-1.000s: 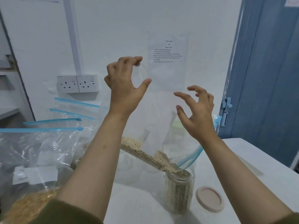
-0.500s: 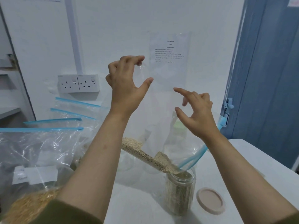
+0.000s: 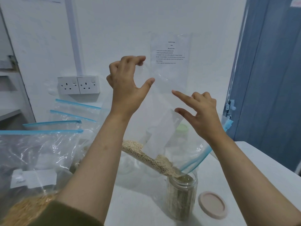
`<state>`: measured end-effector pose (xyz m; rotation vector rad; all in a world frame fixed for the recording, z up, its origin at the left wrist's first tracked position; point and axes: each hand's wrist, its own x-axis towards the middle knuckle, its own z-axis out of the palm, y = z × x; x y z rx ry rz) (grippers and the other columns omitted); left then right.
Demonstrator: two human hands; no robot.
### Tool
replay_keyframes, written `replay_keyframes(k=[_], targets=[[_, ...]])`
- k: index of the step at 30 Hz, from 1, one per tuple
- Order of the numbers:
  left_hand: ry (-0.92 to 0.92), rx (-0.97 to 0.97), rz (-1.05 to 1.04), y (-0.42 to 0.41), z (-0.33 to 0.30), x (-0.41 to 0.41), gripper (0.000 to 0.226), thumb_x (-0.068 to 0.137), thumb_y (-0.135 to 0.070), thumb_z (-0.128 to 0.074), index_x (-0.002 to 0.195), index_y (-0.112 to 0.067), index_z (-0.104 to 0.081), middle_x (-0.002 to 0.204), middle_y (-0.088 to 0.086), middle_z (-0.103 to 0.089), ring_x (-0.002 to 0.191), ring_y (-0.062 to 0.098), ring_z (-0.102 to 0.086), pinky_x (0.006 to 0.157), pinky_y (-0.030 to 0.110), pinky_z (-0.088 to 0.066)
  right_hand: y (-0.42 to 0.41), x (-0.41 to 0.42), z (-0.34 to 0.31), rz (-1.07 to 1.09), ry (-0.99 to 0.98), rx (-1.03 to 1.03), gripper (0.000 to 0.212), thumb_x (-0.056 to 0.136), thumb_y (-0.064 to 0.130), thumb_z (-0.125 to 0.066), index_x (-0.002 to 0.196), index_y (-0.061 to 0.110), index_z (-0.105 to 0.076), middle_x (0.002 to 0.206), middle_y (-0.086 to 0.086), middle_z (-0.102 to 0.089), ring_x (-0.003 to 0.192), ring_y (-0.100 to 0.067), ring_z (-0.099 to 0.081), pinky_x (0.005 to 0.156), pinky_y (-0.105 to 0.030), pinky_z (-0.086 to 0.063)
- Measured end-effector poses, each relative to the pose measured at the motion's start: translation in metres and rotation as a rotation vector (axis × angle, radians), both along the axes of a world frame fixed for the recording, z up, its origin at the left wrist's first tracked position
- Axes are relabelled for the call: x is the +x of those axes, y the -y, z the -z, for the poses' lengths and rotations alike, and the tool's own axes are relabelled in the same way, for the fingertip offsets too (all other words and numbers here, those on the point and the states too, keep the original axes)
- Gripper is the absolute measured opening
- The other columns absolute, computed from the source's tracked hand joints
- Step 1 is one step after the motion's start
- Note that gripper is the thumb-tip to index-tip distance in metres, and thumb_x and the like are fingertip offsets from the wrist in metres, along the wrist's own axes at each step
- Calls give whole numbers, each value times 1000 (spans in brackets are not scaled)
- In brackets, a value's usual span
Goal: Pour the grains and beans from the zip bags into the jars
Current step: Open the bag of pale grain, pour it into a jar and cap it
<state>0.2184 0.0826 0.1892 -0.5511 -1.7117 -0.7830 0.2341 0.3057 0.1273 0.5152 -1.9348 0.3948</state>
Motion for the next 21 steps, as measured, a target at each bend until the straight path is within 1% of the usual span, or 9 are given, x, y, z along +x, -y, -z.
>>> replay_keyframes(k=[3,6,8,10,14,16,18,19,21], targets=[[-3,-6,-1,0,0,0,51,82,-42,-70,129,-28,-57,116,-22,-47,116,14,-39,82,29,-28,1,-3,0,2,-44,23,46,94,40,-59,139,32,-56,75,12,-29,77,-8,-21,76,-33,-23],[-13,7,3,-2,1,2,48,83,-41,-70,127,-27,-58,116,-19,-51,116,14,-40,83,30,-30,3,-5,-1,26,-83,37,49,94,42,-54,140,24,-56,77,14,-35,79,-6,-22,78,-33,-25],[-27,35,13,-4,2,3,46,83,-39,-70,125,-26,-59,116,-14,-55,115,14,-41,85,31,-33,4,-5,-1,39,-112,47,50,95,41,-53,141,21,-55,79,15,-38,80,-6,-23,78,-30,-22],[-41,64,23,-6,3,5,45,83,-37,-71,124,-24,-60,115,-10,-57,114,16,-43,86,35,-36,4,-5,-1,39,-132,55,51,95,41,-54,141,20,-55,81,16,-38,80,-7,-24,77,-28,-20],[-55,84,29,-6,6,5,44,83,-34,-72,123,-21,-61,115,-4,-57,111,21,-46,89,40,-41,5,-3,1,19,-151,50,50,94,40,-56,140,21,-55,82,17,-37,80,-11,-31,76,-31,-24],[-50,85,23,-5,9,4,42,84,-34,-72,122,-20,-63,118,2,-56,112,23,-46,91,42,-43,7,-2,2,5,-154,43,49,94,40,-57,140,22,-56,82,18,-38,80,-11,-33,76,-30,-23],[-41,85,21,-3,12,3,42,84,-35,-72,123,-20,-63,120,5,-54,113,23,-46,94,43,-44,9,-1,3,-7,-154,35,48,94,40,-58,139,23,-57,83,18,-40,81,-11,-33,76,-29,-20],[-37,87,14,-2,13,3,44,84,-36,-72,124,-21,-63,120,6,-54,114,24,-46,95,43,-43,10,-1,3,-13,-153,32,48,94,40,-58,139,23,-57,83,19,-41,81,-11,-34,77,-29,-21],[-24,104,-21,0,16,4,47,84,-38,-72,127,-22,-61,121,7,-53,116,24,-45,98,35,-38,11,-1,3,-21,-151,23,47,94,40,-58,138,23,-58,84,20,-42,81,-13,-37,77,-31,-23]])
